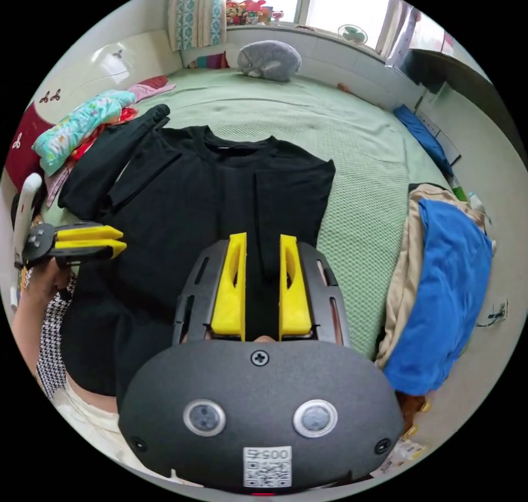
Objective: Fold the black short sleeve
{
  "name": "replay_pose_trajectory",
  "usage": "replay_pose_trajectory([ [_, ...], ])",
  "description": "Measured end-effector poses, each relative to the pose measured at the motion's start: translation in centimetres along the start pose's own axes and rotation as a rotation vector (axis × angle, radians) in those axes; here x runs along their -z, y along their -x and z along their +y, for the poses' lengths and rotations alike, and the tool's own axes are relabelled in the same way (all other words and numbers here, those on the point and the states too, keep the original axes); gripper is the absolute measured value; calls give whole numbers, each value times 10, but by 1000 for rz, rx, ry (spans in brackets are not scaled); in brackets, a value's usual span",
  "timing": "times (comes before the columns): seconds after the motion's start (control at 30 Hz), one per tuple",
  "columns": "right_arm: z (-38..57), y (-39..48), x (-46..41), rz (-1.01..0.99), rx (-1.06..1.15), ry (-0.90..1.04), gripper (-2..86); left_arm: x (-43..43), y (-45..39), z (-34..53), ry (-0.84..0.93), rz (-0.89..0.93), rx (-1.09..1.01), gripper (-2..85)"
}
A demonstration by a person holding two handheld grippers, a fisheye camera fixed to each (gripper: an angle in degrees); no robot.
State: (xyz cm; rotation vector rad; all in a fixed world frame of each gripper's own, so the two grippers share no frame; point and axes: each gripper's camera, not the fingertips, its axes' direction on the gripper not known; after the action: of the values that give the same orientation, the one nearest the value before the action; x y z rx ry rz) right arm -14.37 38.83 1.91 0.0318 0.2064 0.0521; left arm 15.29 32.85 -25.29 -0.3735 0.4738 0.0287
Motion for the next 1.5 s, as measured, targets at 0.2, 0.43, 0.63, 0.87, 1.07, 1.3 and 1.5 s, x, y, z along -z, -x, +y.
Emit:
replay_pose_trajectory([
  [0.2,-22,15,-37,47,36,50,44,-19,-20,9,-85,-67,-55,86],
  [0.43,-38,-48,-5,-62,-154,-31,-14,-36,-20,1,-75,-8,-25,86],
  [0.63,-32,-119,17,166,-457,-35,-11,-47,-32,-7,-71,-73,-52,86],
  [0.87,-10,-53,17,1,-312,-55,8,-55,-34,-16,-78,-88,-59,86],
  [1.07,-18,69,-33,79,-77,73,25,-50,-28,-24,-118,-81,-74,56],
  [1.3,-2,78,-62,38,-190,11,-6,-20,5,-53,-248,-173,35,24],
  [1.5,-10,71,-70,-28,-201,38,-8,-30,34,-103,-196,-185,53,106],
])
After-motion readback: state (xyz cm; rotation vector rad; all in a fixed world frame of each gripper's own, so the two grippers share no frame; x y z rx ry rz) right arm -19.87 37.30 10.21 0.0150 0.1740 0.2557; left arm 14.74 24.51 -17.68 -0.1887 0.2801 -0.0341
